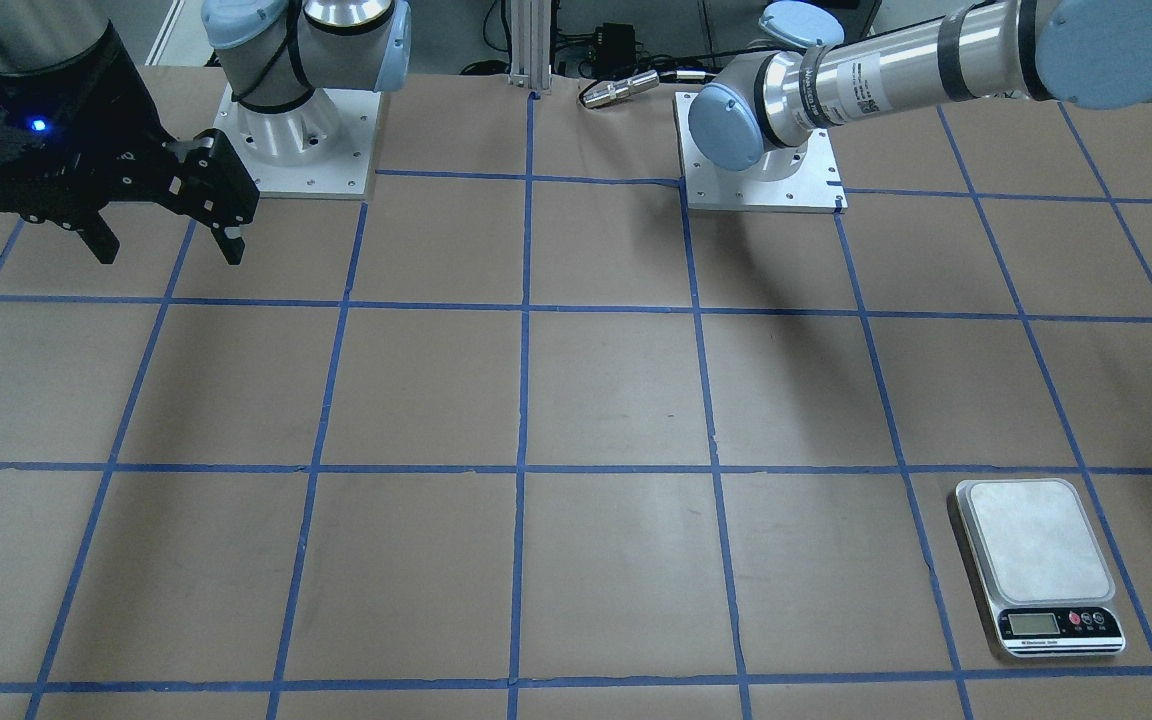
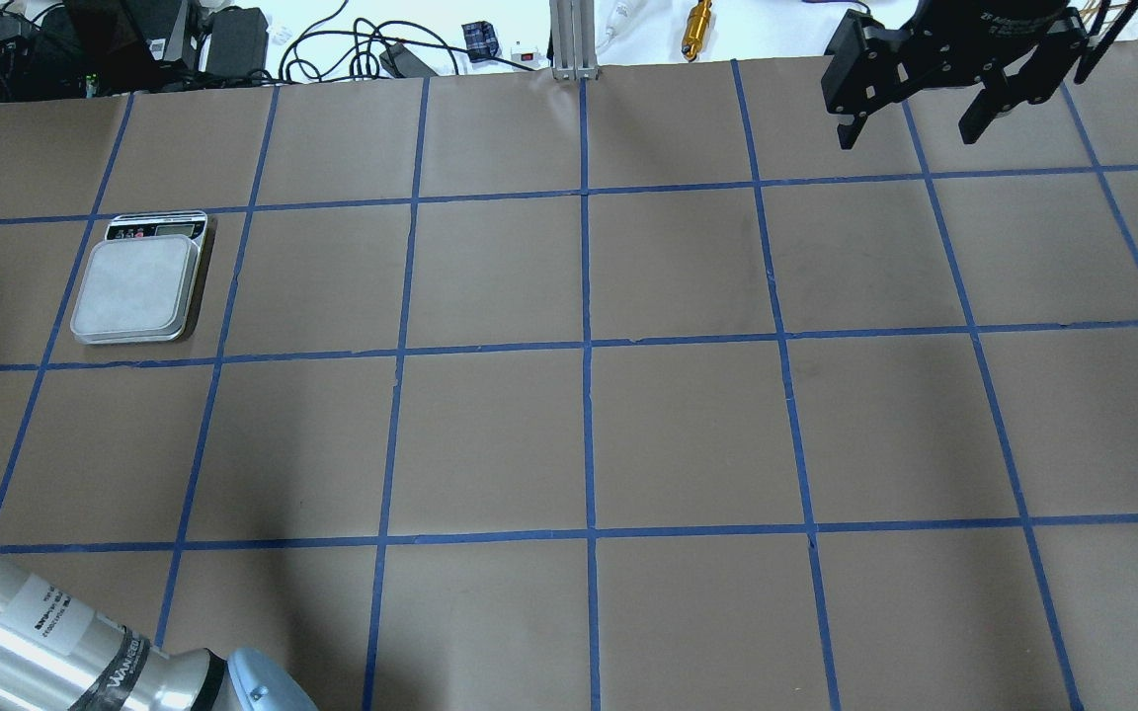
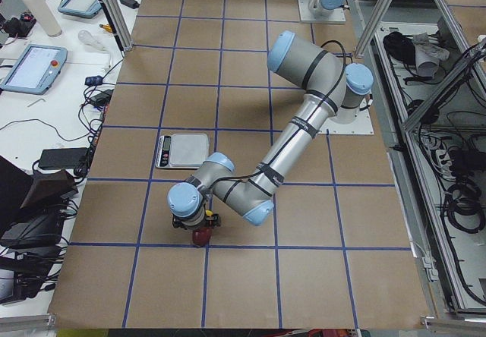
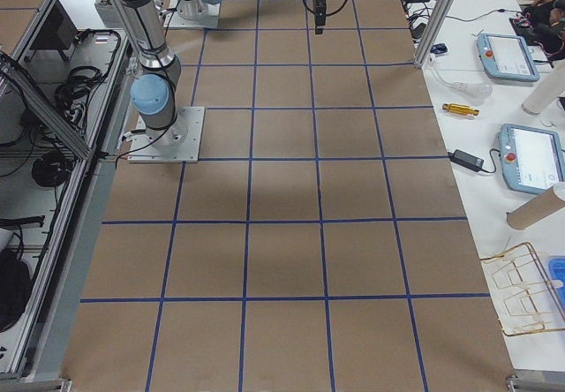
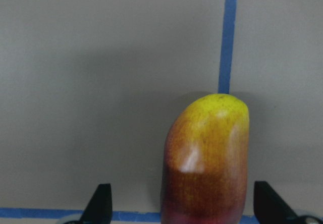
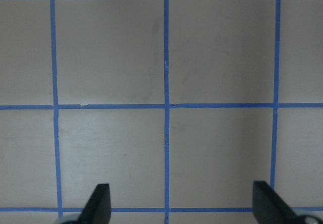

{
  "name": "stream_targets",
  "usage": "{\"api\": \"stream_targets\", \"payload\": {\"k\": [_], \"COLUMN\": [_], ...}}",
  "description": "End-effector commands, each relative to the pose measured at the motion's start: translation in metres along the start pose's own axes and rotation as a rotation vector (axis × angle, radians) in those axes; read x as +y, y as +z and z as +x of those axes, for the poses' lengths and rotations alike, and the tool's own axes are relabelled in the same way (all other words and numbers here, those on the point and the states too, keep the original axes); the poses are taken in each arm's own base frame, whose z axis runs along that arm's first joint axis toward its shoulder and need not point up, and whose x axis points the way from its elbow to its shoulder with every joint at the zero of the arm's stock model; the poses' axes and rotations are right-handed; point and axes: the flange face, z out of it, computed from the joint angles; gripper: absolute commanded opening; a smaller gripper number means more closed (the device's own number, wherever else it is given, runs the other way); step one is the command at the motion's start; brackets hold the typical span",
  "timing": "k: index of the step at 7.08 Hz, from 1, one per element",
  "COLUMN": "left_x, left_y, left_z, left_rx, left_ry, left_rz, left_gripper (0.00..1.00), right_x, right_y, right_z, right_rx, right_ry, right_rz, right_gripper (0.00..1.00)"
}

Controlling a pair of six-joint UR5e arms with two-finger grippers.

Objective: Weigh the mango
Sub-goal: 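Lower the left gripper onto the red-yellow mango and close on it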

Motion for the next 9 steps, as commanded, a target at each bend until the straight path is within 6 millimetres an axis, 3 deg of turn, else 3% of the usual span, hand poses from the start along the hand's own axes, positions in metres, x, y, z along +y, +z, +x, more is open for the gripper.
{"api": "stream_targets", "payload": {"k": [1, 7, 8, 9], "left_x": [0.005, 0.0, -0.001, -0.001], "left_y": [0.015, 0.049, 0.046, 0.046], "left_z": [0.003, 0.006, 0.006, 0.006], "left_rx": [0.024, -0.003, -0.008, -0.008], "left_ry": [-0.004, -0.01, -0.011, -0.009], "left_rz": [-0.001, -0.023, -0.022, -0.022], "left_gripper": [1.0, 1.0, 0.92, 0.63], "right_x": [0.0, 0.0, 0.0, 0.0], "right_y": [-0.001, -0.001, 0.0, 0.0], "right_z": [0.001, 0.0, 0.0, 0.0], "right_rx": [0.0, 0.0, 0.001, 0.002], "right_ry": [0.001, 0.0, 0.0, 0.0], "right_rz": [0.001, 0.001, -0.001, -0.001], "right_gripper": [1.0, 1.0, 1.0, 1.0]}}
